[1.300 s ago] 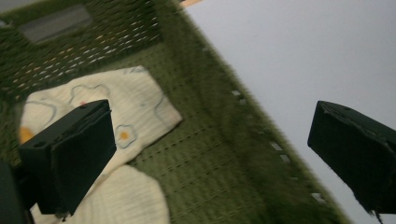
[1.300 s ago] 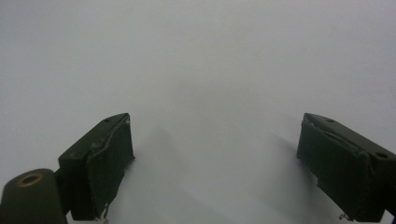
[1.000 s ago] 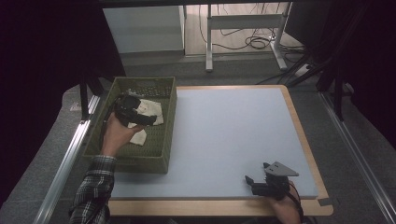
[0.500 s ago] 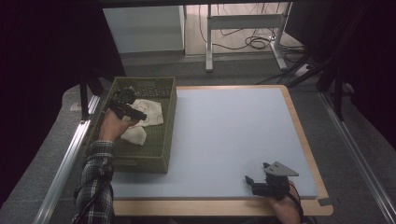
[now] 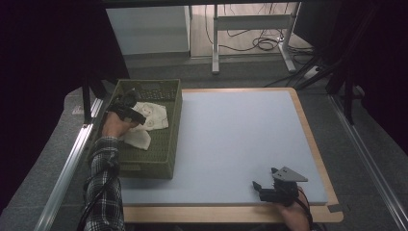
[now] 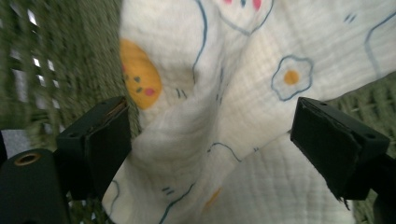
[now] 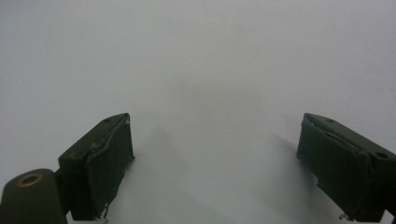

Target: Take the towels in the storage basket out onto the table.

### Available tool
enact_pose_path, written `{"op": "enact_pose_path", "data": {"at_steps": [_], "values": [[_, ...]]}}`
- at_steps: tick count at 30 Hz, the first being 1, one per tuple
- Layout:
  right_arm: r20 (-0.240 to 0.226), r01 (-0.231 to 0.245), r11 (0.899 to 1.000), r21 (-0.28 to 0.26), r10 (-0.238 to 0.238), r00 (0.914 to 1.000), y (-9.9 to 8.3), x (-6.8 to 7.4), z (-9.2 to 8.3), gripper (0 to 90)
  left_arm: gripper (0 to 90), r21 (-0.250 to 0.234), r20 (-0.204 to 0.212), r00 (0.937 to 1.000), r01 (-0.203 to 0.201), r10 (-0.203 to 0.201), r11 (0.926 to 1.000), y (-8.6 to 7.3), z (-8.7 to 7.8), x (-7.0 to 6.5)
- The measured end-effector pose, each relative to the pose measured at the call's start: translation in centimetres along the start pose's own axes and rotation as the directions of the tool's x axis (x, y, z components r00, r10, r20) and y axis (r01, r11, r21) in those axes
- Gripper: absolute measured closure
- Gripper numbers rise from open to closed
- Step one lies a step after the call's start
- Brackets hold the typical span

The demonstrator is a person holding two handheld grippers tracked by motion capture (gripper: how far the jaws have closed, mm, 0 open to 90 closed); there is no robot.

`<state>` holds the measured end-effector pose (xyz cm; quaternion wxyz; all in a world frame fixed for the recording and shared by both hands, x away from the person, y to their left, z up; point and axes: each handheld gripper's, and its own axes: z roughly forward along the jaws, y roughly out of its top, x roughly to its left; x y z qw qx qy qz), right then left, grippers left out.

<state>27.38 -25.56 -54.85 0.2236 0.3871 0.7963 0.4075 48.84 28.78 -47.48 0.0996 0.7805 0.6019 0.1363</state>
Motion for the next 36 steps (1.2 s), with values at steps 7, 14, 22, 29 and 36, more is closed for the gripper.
{"op": "enact_pose_path", "data": {"at_steps": [7, 14, 22, 29, 36], "values": [[0.0, 0.0, 1.0, 0.0, 0.0, 1.0, 0.0, 0.0, 0.0, 10.5, 33.3, 0.122, 0.043, 0.9991, 0.0, -0.005, 0.9926, -0.2, 2.4, -0.2], [0.0, 0.0, 1.0, 0.0, 0.0, 1.0, 0.0, 0.0, 0.0, 10.5, 71.4, 0.168, 0.037, 0.9966, -0.079, 0.074, 0.9826, -0.1, 2.3, -1.4], [0.0, 0.0, 1.0, 0.0, 0.0, 1.0, 0.0, 0.0, 0.0, 10.5, 82.9, 0.119, 0.1, 0.9941, -0.053, 0.041, 0.9915, -0.3, 1.3, -0.7], [0.0, 0.001, 1.0, 0.0, -0.001, 1.0, 0.0, 0.0, 0.0, 10.5, 82.9, -0.021, 0.186, 0.9822, -0.022, 0.025, 0.9996, -0.8, -1.9, 0.1], [0.0, 0.001, 1.0, 0.001, -0.001, 1.0, 0.0, 0.0, 0.0, 10.5, 82.7, -0.165, 0.193, 0.9806, -0.002, 0.035, 0.9863, -2.2, -4.3, 0.3]]}}
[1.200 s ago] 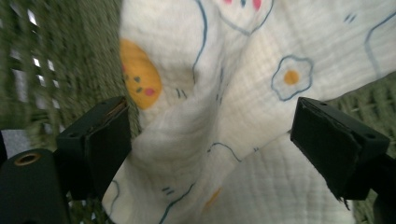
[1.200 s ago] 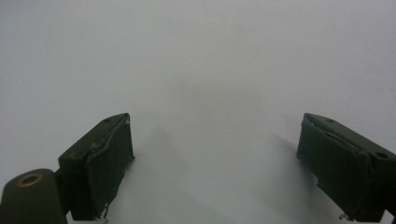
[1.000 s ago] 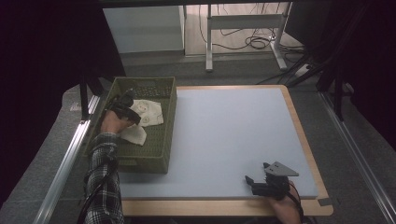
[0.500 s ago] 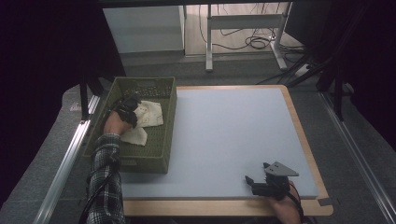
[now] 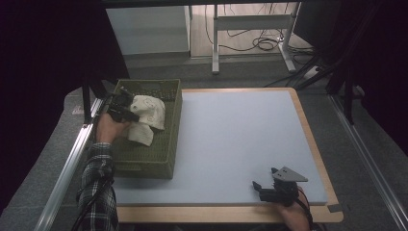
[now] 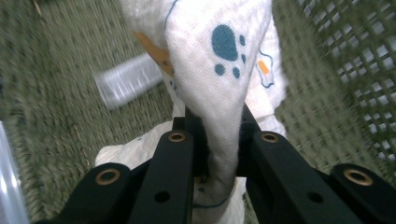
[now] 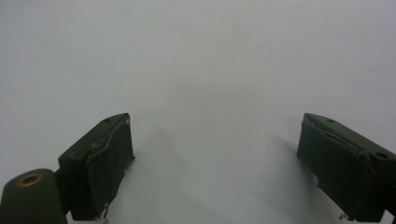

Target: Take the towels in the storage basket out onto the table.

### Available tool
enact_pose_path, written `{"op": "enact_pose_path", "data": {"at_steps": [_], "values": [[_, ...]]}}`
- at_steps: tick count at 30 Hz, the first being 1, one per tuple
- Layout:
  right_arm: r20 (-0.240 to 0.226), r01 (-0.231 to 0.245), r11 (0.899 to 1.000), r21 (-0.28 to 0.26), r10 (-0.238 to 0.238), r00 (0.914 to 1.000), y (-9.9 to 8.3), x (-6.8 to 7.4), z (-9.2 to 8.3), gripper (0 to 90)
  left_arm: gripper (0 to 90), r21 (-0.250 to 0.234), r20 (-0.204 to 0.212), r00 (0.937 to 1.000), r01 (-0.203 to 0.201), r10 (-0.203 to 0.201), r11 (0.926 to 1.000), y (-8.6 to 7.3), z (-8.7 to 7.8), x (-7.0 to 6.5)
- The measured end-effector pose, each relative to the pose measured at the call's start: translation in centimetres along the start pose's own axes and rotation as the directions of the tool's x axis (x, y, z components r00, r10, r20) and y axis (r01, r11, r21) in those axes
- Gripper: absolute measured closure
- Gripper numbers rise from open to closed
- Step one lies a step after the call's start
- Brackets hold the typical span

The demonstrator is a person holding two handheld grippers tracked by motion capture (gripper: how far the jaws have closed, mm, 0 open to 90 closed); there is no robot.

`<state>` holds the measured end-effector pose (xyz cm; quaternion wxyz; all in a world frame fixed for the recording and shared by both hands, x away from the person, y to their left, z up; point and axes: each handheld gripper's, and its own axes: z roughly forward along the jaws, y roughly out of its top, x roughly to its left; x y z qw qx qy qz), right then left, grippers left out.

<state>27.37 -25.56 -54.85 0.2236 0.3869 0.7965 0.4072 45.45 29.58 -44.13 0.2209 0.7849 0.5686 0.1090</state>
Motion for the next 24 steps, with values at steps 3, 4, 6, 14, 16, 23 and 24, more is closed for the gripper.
{"op": "enact_pose_path", "data": {"at_steps": [3, 4, 6, 14, 16, 23, 24], "values": [[0.0, 0.0, 1.0, 0.0, 0.0, 1.0, 0.0, 0.0, 0.0, 10.5, 82.6, -0.074, 0.009, 0.9999, 0.014, -0.014, 0.9971, -0.6, -1.1, 0.2], [0.0, 0.0, 1.0, 0.0, 0.0, 1.0, 0.0, 0.0, 0.0, 10.5, 82.6, -0.096, 0.013, 0.9997, 0.022, -0.02, 0.9951, -0.7, -1.5, 0.2], [0.0, 0.0, 1.0, 0.0, 0.0, 1.0, 0.0, 0.0, 0.0, 10.5, 82.5, -0.13, 0.026, 0.9993, 0.029, -0.026, 0.9911, -1.1, -2.2, 0.3], [0.0, 0.001, 1.0, 0.0, -0.001, 1.0, 0.0, 0.0, 0.0, 10.5, 82.5, -0.255, 0.023, 0.9994, 0.03, -0.025, 0.9666, -1.8, -4.7, 0.0], [0.0, 0.0, 1.0, 0.0, 0.0, 1.0, 0.0, 0.0, 0.0, 10.5, 82.5, -0.288, 0.017, 0.9997, 0.021, -0.017, 0.9575, -1.9, -5.2, -0.2], [0.0, 0.0, 1.0, 0.0, 0.0, 1.0, 0.0, 0.0, 0.0, 10.5, 82.4, -0.401, 0.008, 1.0, 0.008, -0.005, 0.9162, -2.1, -6.9, -1.3], [0.0, 0.0, 1.0, 0.0, 0.0, 1.0, 0.0, 0.0, 0.0, 10.5, 82.4, -0.401, 0.008, 1.0, 0.008, -0.005, 0.9162, -2.1, -6.9, -1.3]]}}
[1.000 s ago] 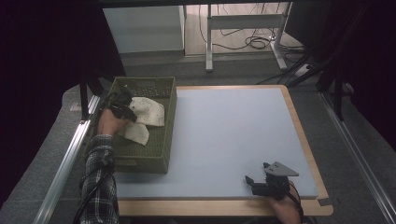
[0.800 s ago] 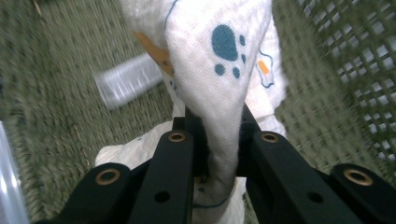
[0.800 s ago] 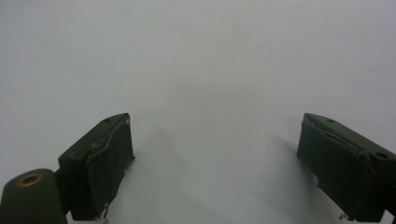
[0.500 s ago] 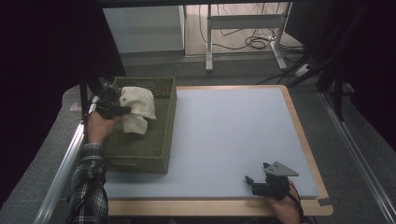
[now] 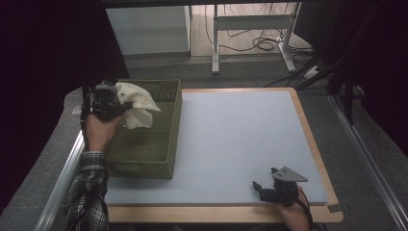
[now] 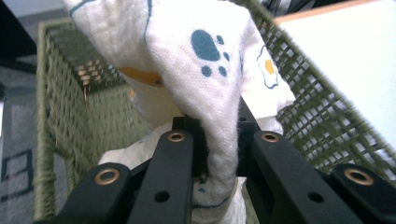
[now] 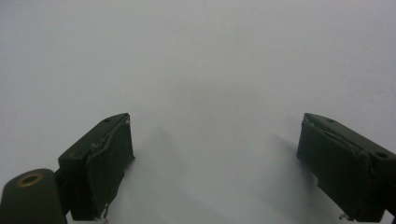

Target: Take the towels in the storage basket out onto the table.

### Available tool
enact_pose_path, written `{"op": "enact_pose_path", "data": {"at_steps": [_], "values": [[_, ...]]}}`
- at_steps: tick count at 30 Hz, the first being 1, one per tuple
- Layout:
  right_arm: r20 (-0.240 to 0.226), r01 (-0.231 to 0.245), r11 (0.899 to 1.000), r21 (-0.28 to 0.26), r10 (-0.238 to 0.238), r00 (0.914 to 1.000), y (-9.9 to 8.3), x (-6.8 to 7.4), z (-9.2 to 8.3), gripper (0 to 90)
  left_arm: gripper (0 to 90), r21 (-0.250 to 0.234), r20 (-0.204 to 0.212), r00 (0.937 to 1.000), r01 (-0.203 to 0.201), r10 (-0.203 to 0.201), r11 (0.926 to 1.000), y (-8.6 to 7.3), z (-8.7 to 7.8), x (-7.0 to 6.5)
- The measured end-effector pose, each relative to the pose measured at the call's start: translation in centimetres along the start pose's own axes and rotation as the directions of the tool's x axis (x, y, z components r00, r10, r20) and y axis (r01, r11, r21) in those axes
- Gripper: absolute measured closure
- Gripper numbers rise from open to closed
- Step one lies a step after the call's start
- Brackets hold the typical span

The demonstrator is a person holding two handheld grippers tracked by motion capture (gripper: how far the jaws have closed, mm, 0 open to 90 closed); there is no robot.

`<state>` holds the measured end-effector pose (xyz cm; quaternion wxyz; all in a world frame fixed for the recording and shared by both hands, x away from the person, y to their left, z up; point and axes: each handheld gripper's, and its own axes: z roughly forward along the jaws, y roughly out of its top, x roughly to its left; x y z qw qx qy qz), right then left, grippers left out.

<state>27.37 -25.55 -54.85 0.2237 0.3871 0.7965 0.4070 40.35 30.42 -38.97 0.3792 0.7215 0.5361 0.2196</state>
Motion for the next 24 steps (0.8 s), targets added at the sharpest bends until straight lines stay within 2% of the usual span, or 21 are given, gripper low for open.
{"op": "enact_pose_path", "data": {"at_steps": [5, 6, 11, 16, 20, 21, 24], "values": [[0.0, 0.0, 1.0, 0.0, 0.0, 1.0, 0.0, 0.0, 0.0, 10.5, 82.4, -0.073, -0.017, 0.9998, -0.015, 0.014, 0.9973, 0.4, -1.0, -0.7], [0.0, 0.0, 1.0, 0.0, 0.0, 1.0, 0.0, 0.0, 0.0, 10.5, 82.3, -0.109, -0.013, 0.9998, -0.013, 0.011, 0.994, 0.5, -1.4, -0.9], [0.0, 0.0, 1.0, 0.0, 0.0, 1.0, 0.0, 0.0, 0.0, 10.5, 82.1, -0.154, -0.014, 0.9998, -0.019, 0.016, 0.9878, 0.9, -2.2, -1.5], [0.0, 0.0, 1.0, 0.0, 0.0, 1.0, 0.0, 0.0, 0.0, 10.5, 82.0, -0.206, -0.012, 0.9994, -0.035, 0.033, 0.9779, 1.3, -2.9, -2.2], [0.0, 0.0, 1.0, 0.0, 0.0, 1.0, 0.0, 0.0, 0.0, 10.5, 81.9, -0.235, -0.004, 0.9983, -0.058, 0.059, 0.9702, 1.9, -3.3, -3.3], [0.0, 0.0, 1.0, 0.0, 0.0, 1.0, 0.0, 0.0, 0.0, 10.5, 81.8, -0.235, -0.004, 0.9983, -0.058, 0.059, 0.9702, 1.9, -3.3, -3.3], [0.0, 0.0, 1.0, 0.0, 0.0, 1.0, 0.0, 0.0, 0.0, 10.5, 81.8, -0.262, -0.001, 0.9977, -0.065, 0.068, 0.9628, 2.2, -3.5, -3.8]]}}
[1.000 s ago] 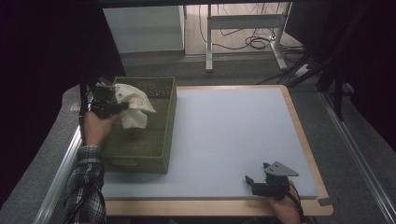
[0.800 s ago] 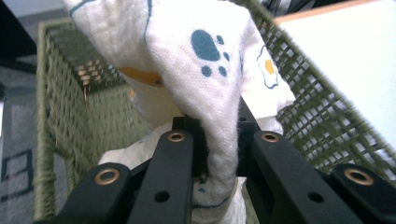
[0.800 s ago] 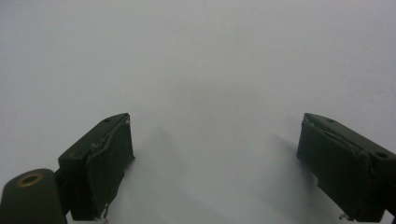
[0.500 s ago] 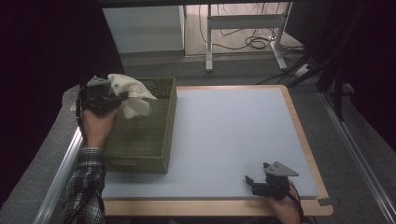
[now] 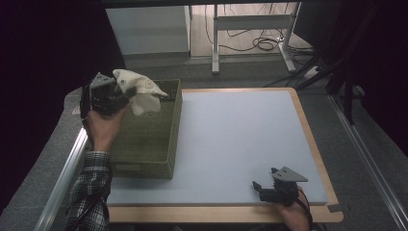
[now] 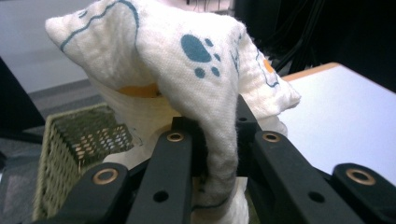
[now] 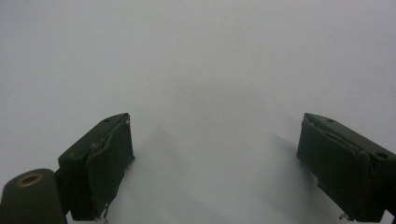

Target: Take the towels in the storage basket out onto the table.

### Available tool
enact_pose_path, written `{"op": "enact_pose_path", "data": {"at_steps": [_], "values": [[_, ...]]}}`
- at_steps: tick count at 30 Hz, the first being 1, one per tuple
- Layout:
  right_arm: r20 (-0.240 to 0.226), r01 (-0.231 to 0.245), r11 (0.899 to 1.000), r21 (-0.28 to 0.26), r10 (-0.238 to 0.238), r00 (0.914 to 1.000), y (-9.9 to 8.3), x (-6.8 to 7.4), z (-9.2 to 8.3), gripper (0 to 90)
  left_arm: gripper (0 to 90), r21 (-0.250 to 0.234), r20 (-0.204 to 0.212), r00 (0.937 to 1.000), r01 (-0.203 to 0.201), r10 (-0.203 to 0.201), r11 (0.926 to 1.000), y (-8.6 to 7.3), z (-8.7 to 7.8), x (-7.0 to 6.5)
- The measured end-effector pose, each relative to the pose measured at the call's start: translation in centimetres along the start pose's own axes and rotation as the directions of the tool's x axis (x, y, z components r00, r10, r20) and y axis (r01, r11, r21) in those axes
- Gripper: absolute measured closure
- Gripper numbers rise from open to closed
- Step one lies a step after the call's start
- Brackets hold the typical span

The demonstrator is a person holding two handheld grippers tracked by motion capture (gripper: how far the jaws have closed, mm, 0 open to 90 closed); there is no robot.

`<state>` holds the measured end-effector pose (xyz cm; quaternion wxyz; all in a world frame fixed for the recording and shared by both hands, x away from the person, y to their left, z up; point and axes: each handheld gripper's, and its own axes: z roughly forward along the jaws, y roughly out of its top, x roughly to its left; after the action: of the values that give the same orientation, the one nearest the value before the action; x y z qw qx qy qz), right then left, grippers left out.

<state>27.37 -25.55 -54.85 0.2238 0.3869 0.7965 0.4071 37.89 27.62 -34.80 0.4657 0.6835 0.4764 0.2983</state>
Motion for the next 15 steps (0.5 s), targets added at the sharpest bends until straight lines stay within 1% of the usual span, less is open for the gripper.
{"op": "enact_pose_path", "data": {"at_steps": [2, 3, 9, 15], "values": [[0.0, 0.0, 1.0, 0.0, 0.0, 1.0, 0.0, 0.0, 0.0, 10.5, 81.7, -0.024, 0.012, 0.9999, 0.002, -0.002, 0.9997, 0.3, -0.1, -0.5], [0.0, 0.0, 1.0, 0.0, 0.0, 1.0, 0.0, 0.0, 0.0, 10.5, 81.7, -0.024, 0.012, 0.9999, 0.002, -0.002, 0.9997, 0.3, -0.1, -0.5], [-0.001, -0.001, 1.0, 0.0, 0.001, 1.0, 0.0, 0.0, 0.0, 10.5, 81.6, -0.052, 0.043, 0.999, -0.008, 0.01, 0.9986, 1.0, 0.1, -2.0], [-0.001, -0.001, 1.0, 0.0, 0.001, 1.0, 0.0, 0.0, 0.0, 10.5, 81.6, -0.069, 0.07, 0.997, -0.027, 0.032, 0.9972, 1.5, 0.6, -3.5]]}}
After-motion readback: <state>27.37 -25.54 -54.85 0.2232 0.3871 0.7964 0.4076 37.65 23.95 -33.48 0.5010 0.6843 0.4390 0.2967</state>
